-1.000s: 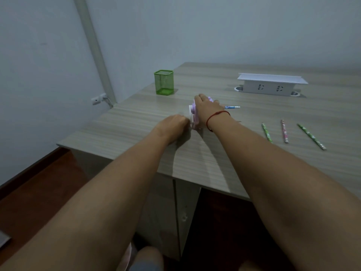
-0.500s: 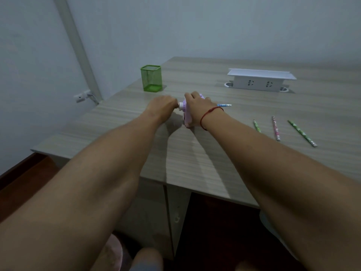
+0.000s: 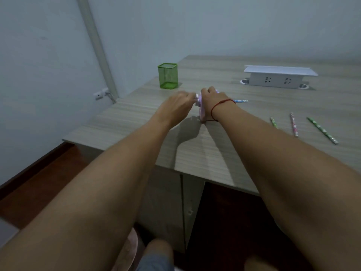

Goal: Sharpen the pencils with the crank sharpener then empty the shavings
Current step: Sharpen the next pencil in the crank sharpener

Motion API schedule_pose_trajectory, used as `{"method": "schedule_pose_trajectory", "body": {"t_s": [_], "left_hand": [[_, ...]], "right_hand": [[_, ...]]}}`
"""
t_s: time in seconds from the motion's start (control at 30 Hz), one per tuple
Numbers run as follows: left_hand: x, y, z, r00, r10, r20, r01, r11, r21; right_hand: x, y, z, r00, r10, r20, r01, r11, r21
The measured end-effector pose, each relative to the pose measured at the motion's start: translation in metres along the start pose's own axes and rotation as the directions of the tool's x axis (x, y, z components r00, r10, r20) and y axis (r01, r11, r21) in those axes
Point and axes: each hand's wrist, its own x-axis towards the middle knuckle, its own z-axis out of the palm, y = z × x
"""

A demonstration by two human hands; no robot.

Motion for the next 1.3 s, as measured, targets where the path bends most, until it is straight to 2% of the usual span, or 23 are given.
{"method": "schedule_pose_trajectory", "body": {"t_s": [0.1, 0.17, 0.3, 0.47, 0.67, 0.8, 1.03, 1.17, 1.3], "left_hand": [[-0.015, 0.004, 0.007, 0.997, -0.001, 0.083, 0.002, 1.000, -0.010], [-0.024, 0.011, 0.014, 0.985, -0.056, 0.162, 0.061, 0.998, -0.030], [-0.012, 0.016, 0.021, 0.918, -0.194, 0.345, 0.211, 0.977, -0.012], [0.013, 0.002, 0.025, 0.857, -0.235, 0.458, 0.222, 0.971, 0.084], [0.034, -0.006, 0.026, 0.880, -0.271, 0.389, 0.215, 0.960, 0.181], [0.053, -0.023, 0.010, 0.956, -0.166, 0.243, 0.127, 0.978, 0.168], [0.020, -0.011, 0.001, 0.996, -0.046, 0.076, 0.038, 0.995, 0.092], [-0.012, -0.002, 0.014, 0.993, -0.037, 0.110, 0.038, 0.999, -0.005], [-0.021, 0.012, 0.024, 0.955, -0.152, 0.255, 0.170, 0.984, -0.053]], "right_hand": [[-0.001, 0.001, 0.003, 1.000, -0.009, -0.020, 0.009, 1.000, 0.004], [-0.002, 0.002, 0.006, 0.999, -0.007, -0.038, 0.010, 0.998, 0.054], [0.000, 0.005, 0.009, 0.995, -0.046, -0.090, 0.053, 0.995, 0.078], [0.000, 0.006, 0.010, 0.993, -0.087, -0.085, 0.093, 0.994, 0.062], [-0.003, 0.009, 0.007, 0.993, -0.095, -0.073, 0.098, 0.995, 0.035], [-0.002, 0.012, 0.002, 0.994, -0.088, -0.057, 0.090, 0.996, 0.022], [-0.002, 0.002, -0.003, 0.999, -0.033, -0.005, 0.033, 0.999, 0.008], [-0.004, -0.001, -0.005, 1.000, -0.007, 0.007, 0.007, 1.000, 0.014], [-0.003, 0.000, 0.000, 0.999, -0.026, -0.030, 0.026, 0.999, 0.019]]}}
